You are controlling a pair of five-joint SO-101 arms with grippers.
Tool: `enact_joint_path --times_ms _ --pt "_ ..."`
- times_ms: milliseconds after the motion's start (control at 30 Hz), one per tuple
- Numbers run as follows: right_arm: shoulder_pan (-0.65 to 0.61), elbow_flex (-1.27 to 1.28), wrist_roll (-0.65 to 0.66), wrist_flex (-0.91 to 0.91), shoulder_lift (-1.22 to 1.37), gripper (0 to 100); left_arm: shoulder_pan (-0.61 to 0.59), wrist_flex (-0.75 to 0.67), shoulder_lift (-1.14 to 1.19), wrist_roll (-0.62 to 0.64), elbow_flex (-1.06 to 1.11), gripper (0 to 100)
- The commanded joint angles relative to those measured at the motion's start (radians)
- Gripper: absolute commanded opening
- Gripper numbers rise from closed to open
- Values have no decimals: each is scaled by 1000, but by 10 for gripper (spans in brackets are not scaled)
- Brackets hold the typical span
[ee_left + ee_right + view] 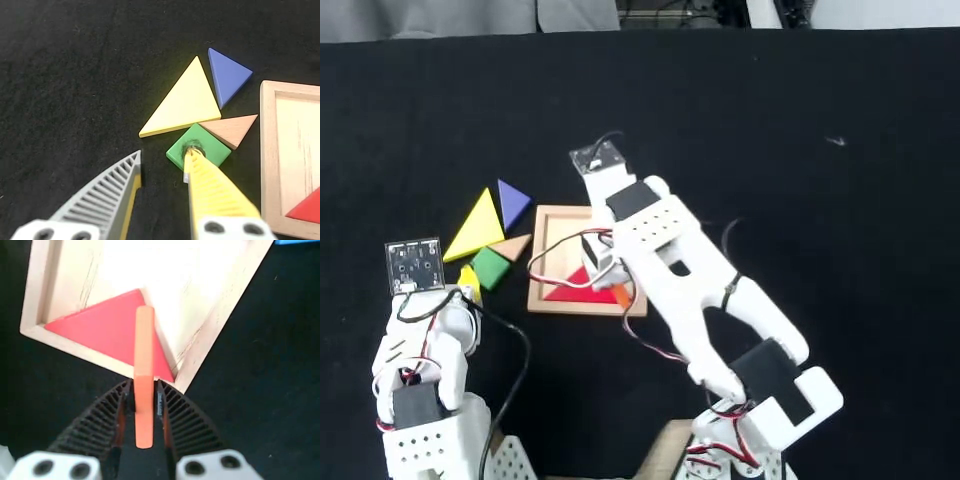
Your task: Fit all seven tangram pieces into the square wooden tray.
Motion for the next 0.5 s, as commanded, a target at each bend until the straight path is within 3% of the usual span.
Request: enact_joint_path --times_ms 0,467 --pt "-15 -4 -49 -48 -27 11 5 -2 -8 0 19 152" --pt "-12 76 -101 -97 -27 11 2 -3 -8 5 19 152"
